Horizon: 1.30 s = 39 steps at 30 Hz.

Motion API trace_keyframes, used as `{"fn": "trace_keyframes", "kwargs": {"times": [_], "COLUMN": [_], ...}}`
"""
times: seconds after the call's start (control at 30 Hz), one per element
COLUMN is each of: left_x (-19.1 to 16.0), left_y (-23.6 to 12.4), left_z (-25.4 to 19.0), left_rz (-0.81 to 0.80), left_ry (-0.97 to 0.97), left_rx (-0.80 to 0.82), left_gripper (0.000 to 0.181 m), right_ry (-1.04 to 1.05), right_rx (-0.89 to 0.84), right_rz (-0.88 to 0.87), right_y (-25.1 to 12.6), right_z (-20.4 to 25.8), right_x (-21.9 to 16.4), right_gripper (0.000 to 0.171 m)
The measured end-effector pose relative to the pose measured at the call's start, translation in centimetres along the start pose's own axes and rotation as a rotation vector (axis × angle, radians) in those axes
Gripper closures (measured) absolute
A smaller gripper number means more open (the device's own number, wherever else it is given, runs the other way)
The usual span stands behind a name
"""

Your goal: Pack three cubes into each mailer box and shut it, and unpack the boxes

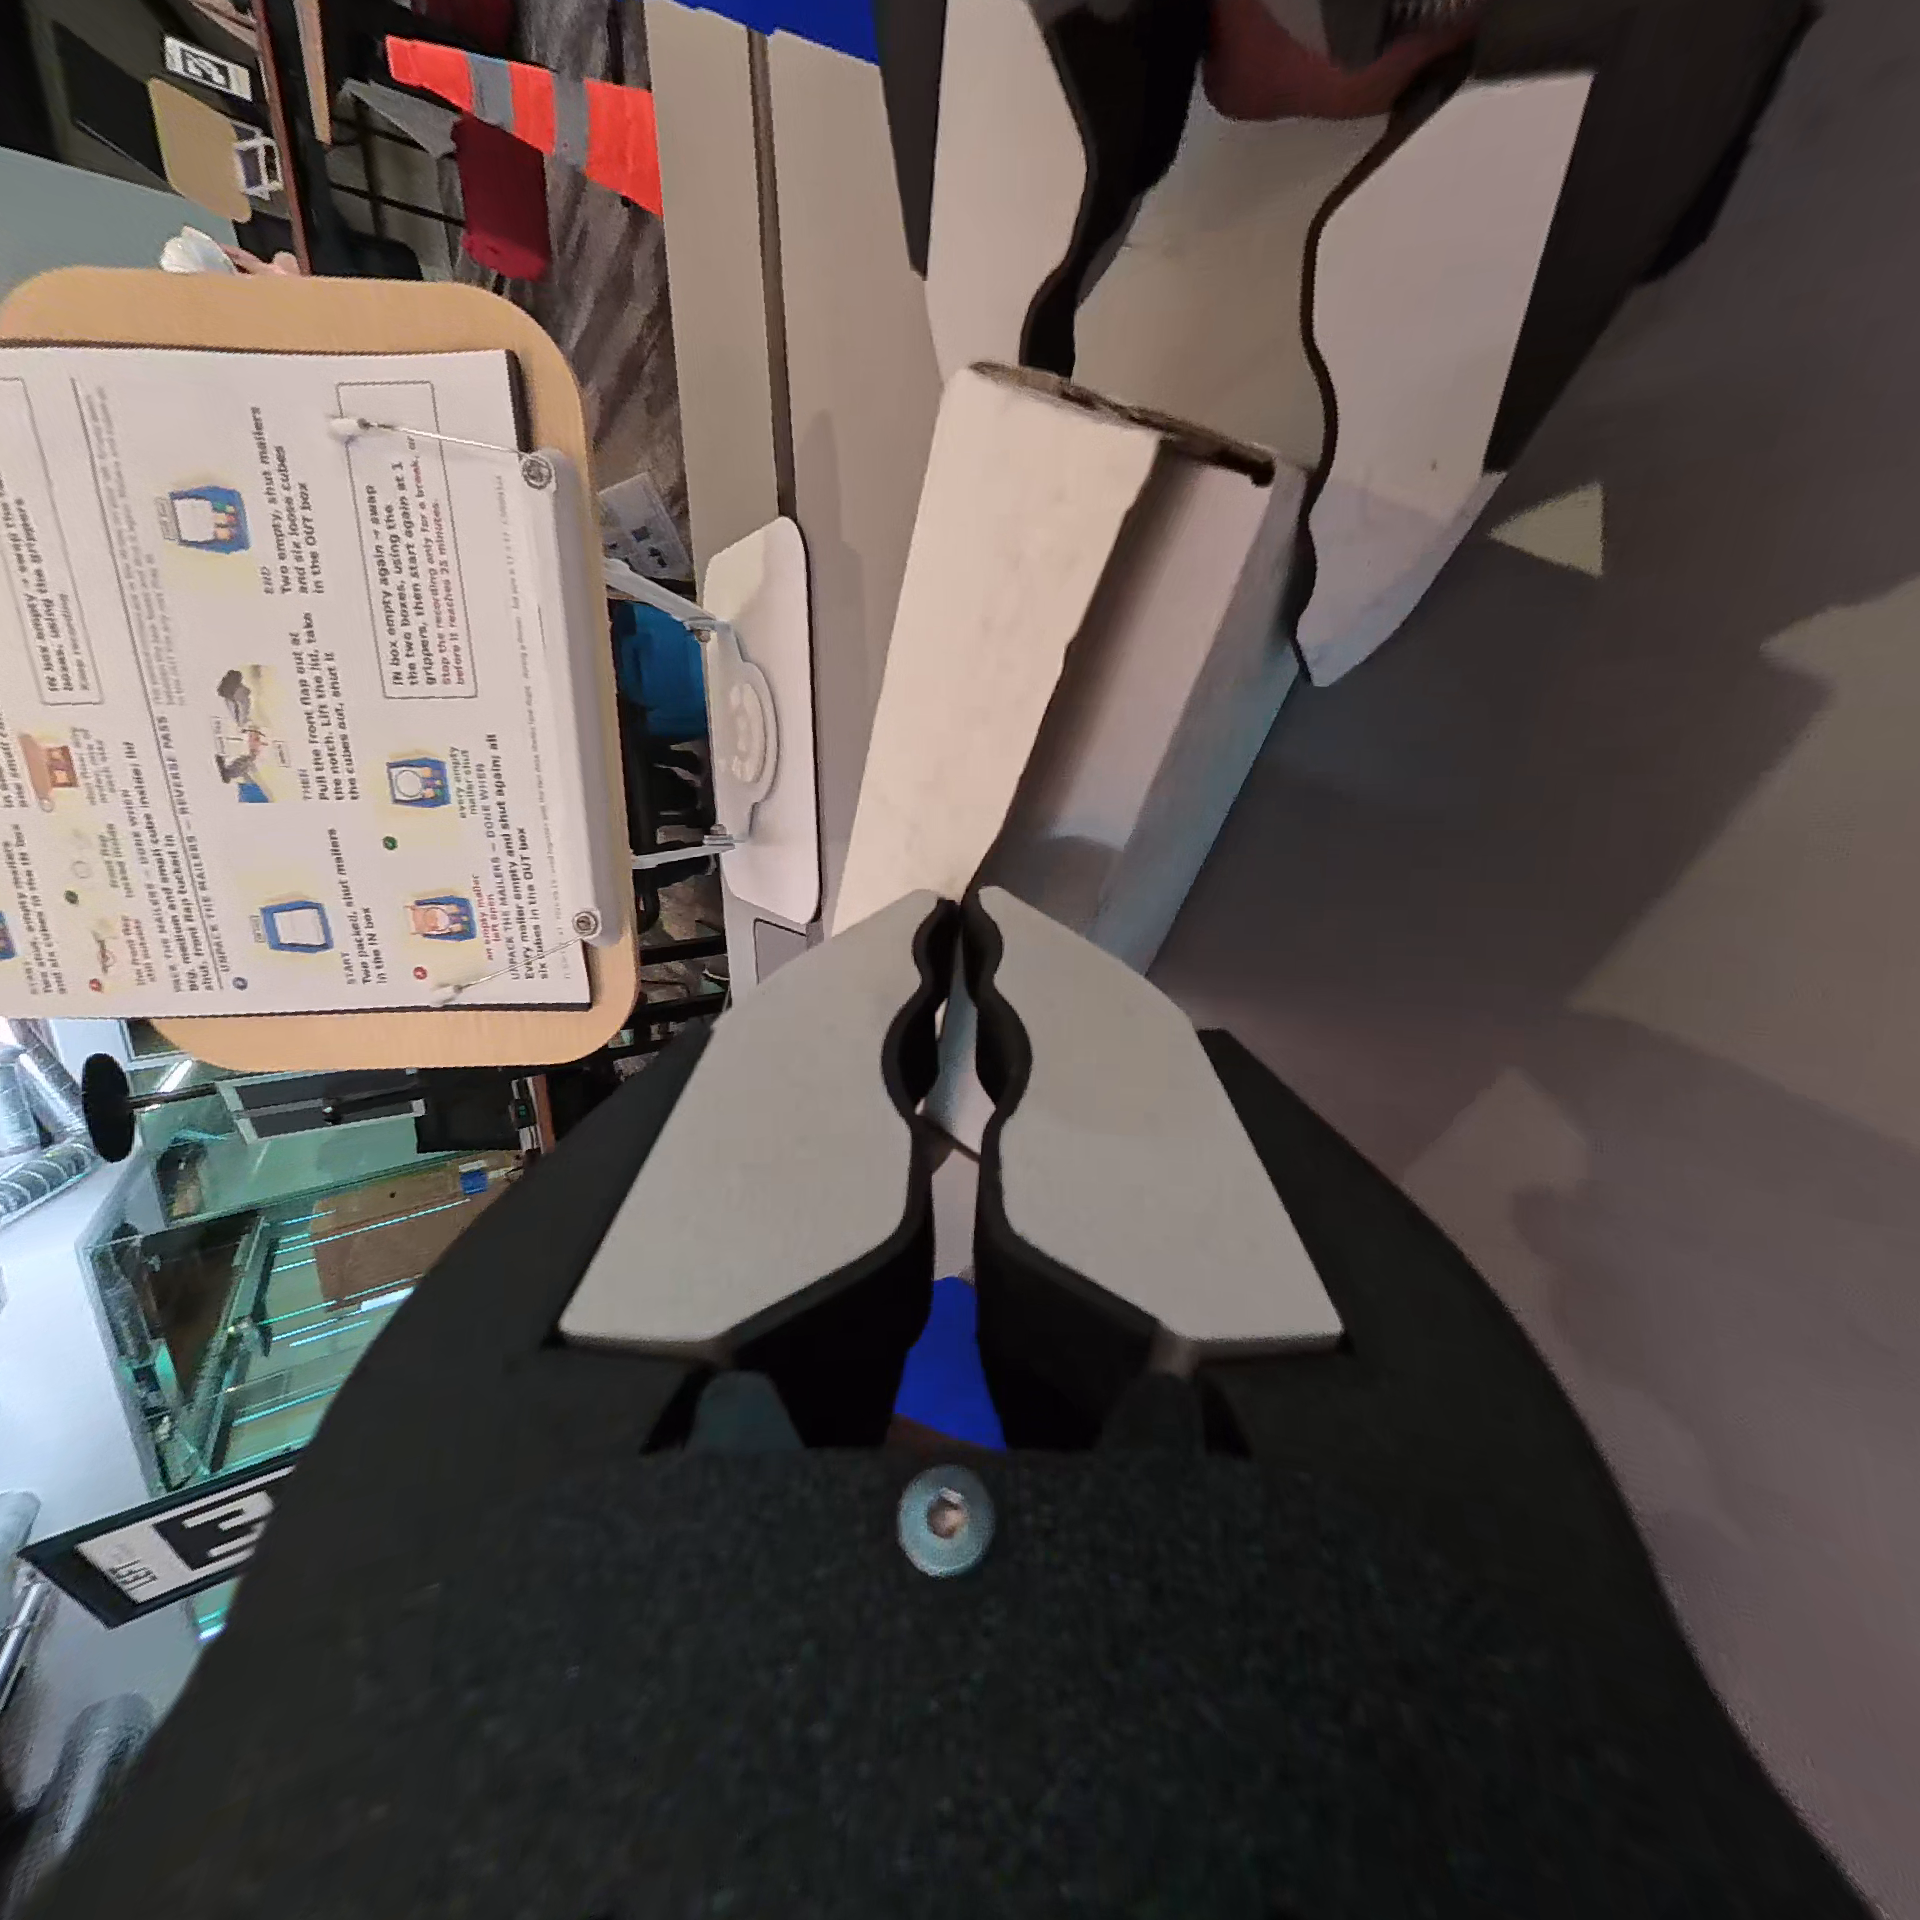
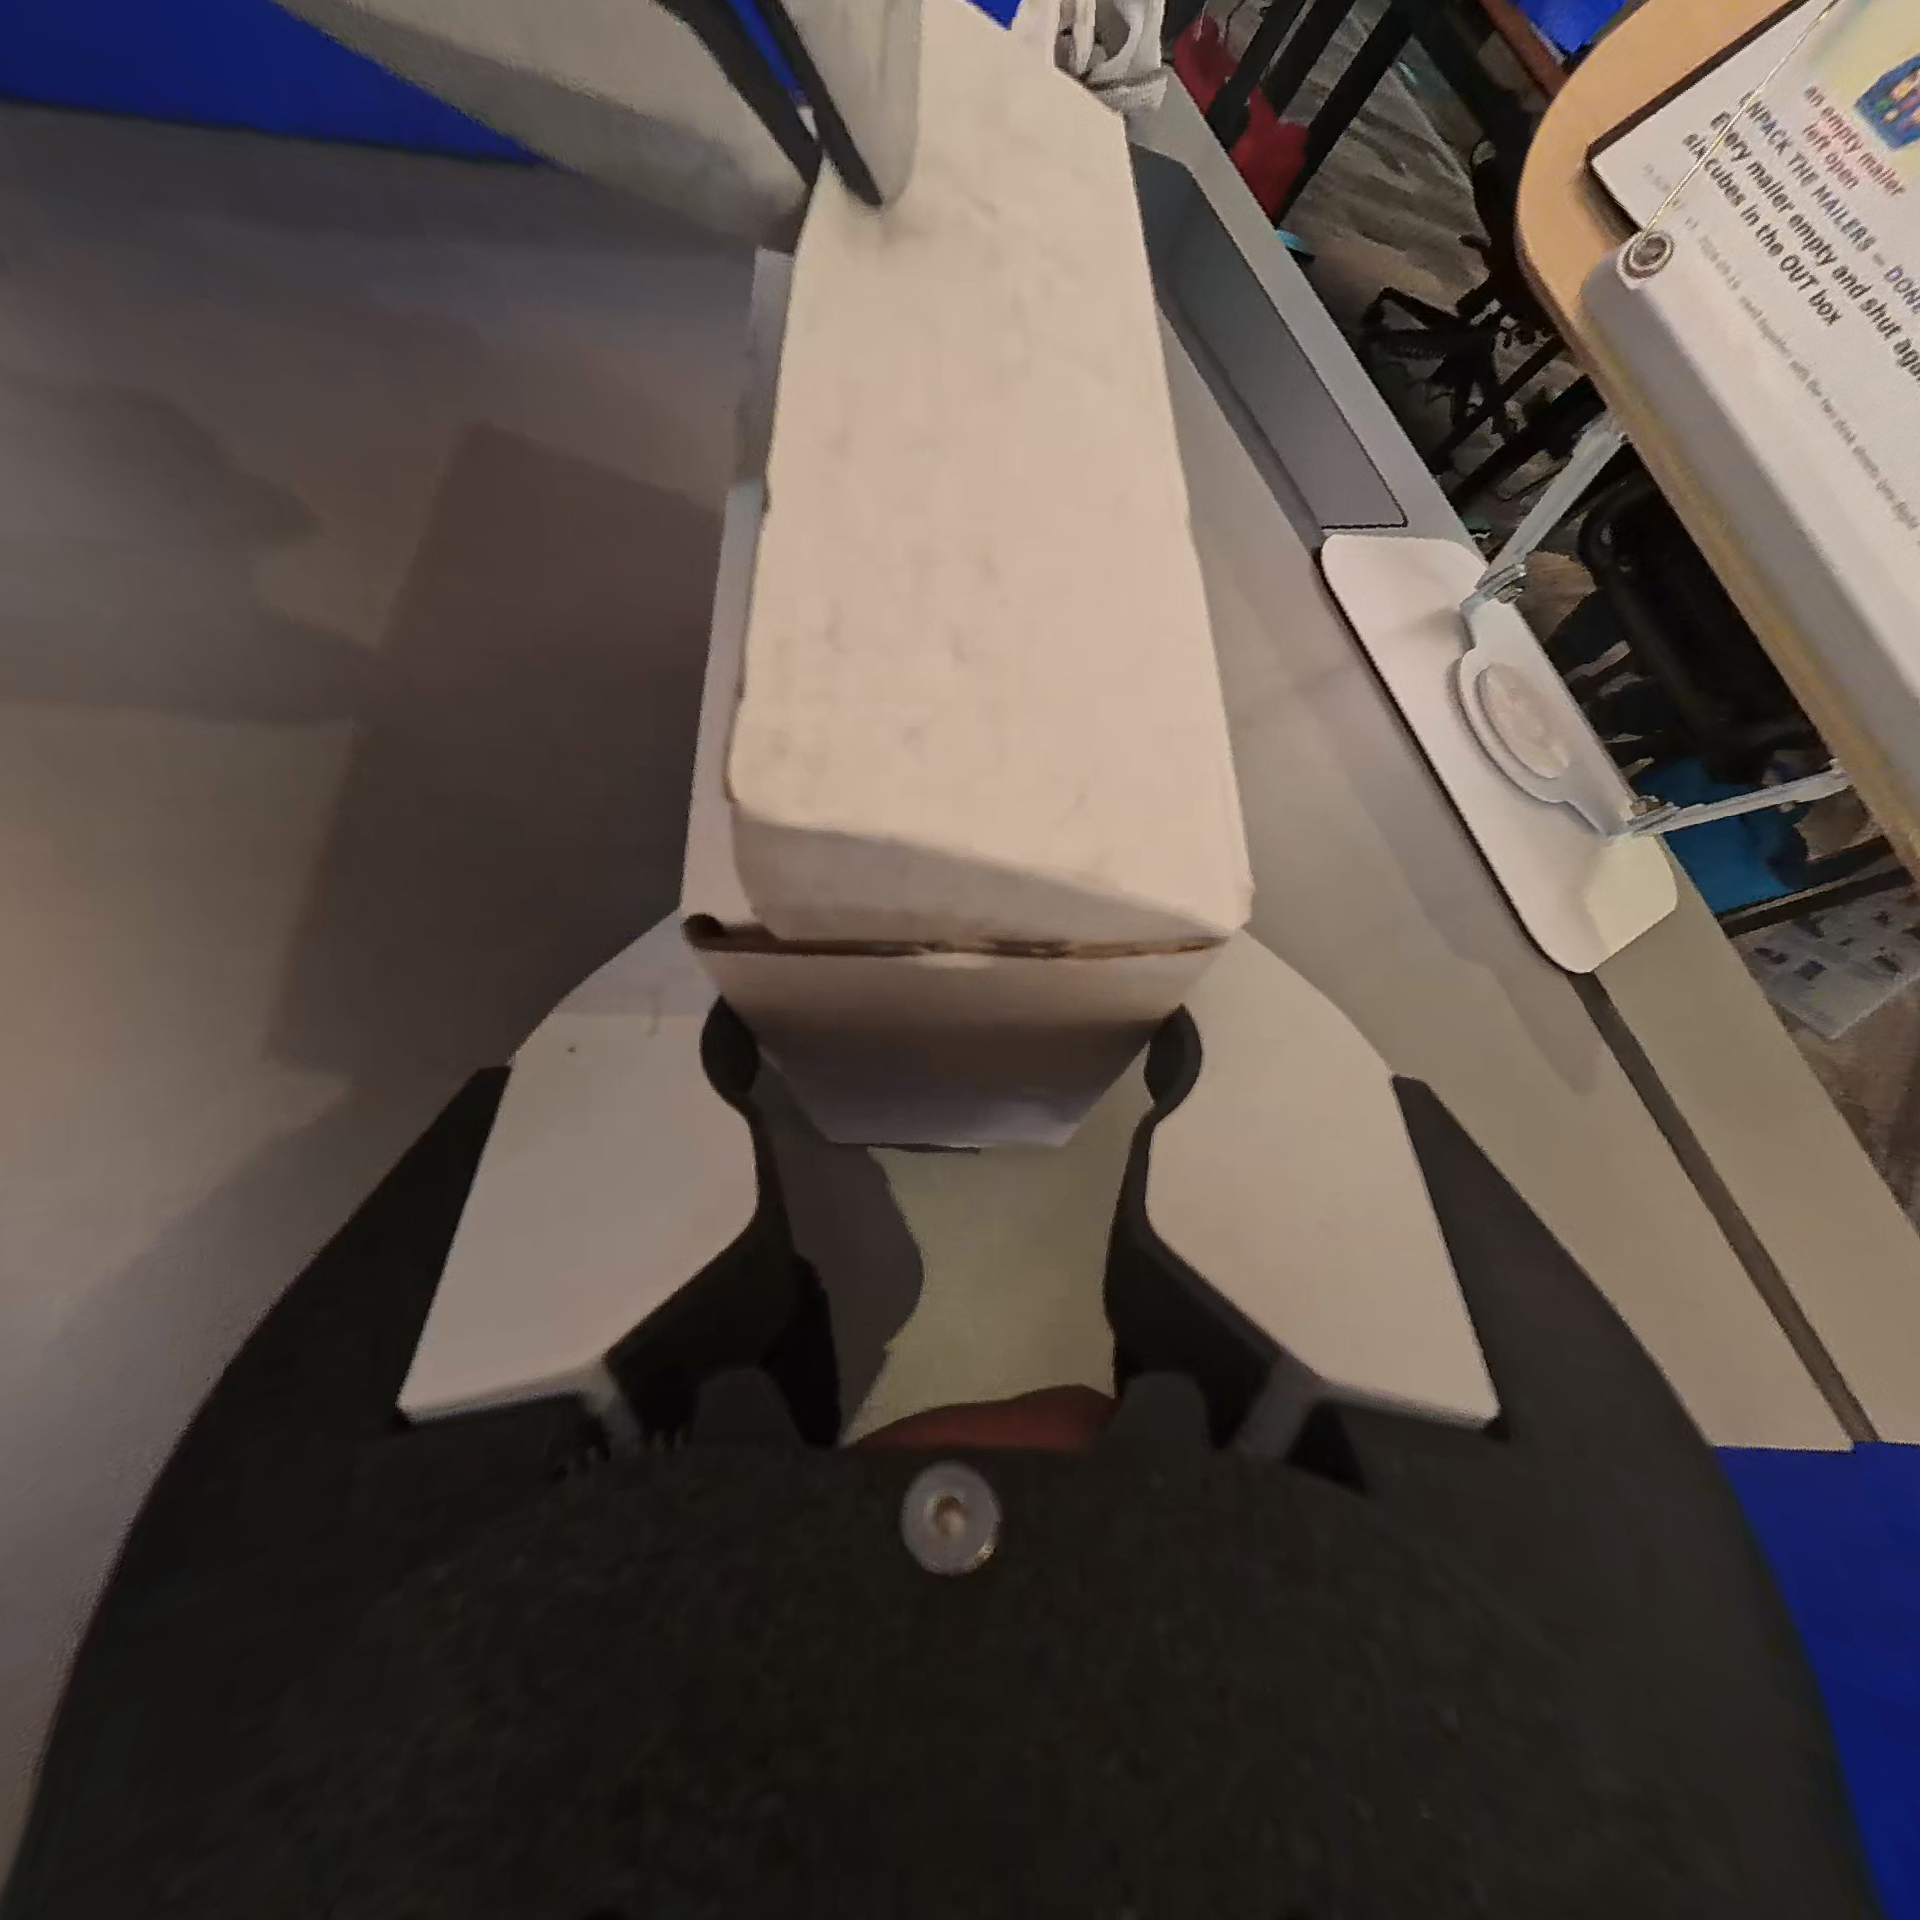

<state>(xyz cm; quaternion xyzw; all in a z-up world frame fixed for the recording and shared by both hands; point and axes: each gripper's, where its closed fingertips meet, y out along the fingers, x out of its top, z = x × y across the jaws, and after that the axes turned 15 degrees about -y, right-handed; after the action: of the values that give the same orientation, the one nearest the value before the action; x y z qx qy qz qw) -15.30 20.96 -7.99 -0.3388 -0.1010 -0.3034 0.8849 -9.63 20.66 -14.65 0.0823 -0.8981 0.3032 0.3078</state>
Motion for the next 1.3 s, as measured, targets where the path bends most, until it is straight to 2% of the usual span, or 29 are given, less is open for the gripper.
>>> {"fn": "trace_keyframes", "kwargs": {"times": [0.07,0.23,0.43,0.5,0.63,0.77,0.83,0.97,1.13,1.3], "left_x": [0.0,1.2,0.6,0.6,0.4,0.6,0.9,1.5,2.9,3.0], "left_y": [-0.4,-1.8,-1.8,-2.0,-2.6,-3.1,-3.3,-3.6,-4.8,-5.1], "left_z": [0.0,2.3,1.4,1.1,0.3,-1.0,-1.5,-2.5,-2.6,-1.0], "left_rz": [0.005,-0.057,-0.026,-0.017,0.006,0.012,0.008,0.008,-0.033,-0.021], "left_ry": [-0.001,-0.168,-0.125,-0.138,-0.139,-0.172,-0.179,-0.161,-0.168,-0.164], "left_rx": [-0.017,-0.042,-0.042,-0.048,-0.053,-0.083,-0.086,-0.09,-0.099,-0.082], "left_gripper": [0.18,0.18,0.18,0.18,0.18,0.181,0.181,0.181,0.181,0.181], "right_ry": [-0.04,-0.232,-0.177,-0.108,0.202,0.525,0.626,0.652,0.695,0.689], "right_rx": [-0.009,-0.108,-0.123,-0.107,0.007,0.089,0.074,-0.017,0.039,0.084], "right_rz": [0.007,0.054,0.035,-0.013,-0.12,-0.184,-0.177,-0.105,0.003,0.005], "right_y": [-0.1,0.1,-0.1,-0.7,-2.7,-4.5,-4.6,-4.2,-2.5,-2.4], "right_z": [0.1,0.3,-0.2,0.0,0.4,0.4,0.2,0.5,3.0,3.4], "right_x": [0.0,0.1,0.1,0.7,2.4,2.6,2.2,0.9,-1.1,-0.5], "right_gripper": [0.098,0.097,0.096,0.095,0.086,0.081,0.08,0.08,0.085,0.096]}}
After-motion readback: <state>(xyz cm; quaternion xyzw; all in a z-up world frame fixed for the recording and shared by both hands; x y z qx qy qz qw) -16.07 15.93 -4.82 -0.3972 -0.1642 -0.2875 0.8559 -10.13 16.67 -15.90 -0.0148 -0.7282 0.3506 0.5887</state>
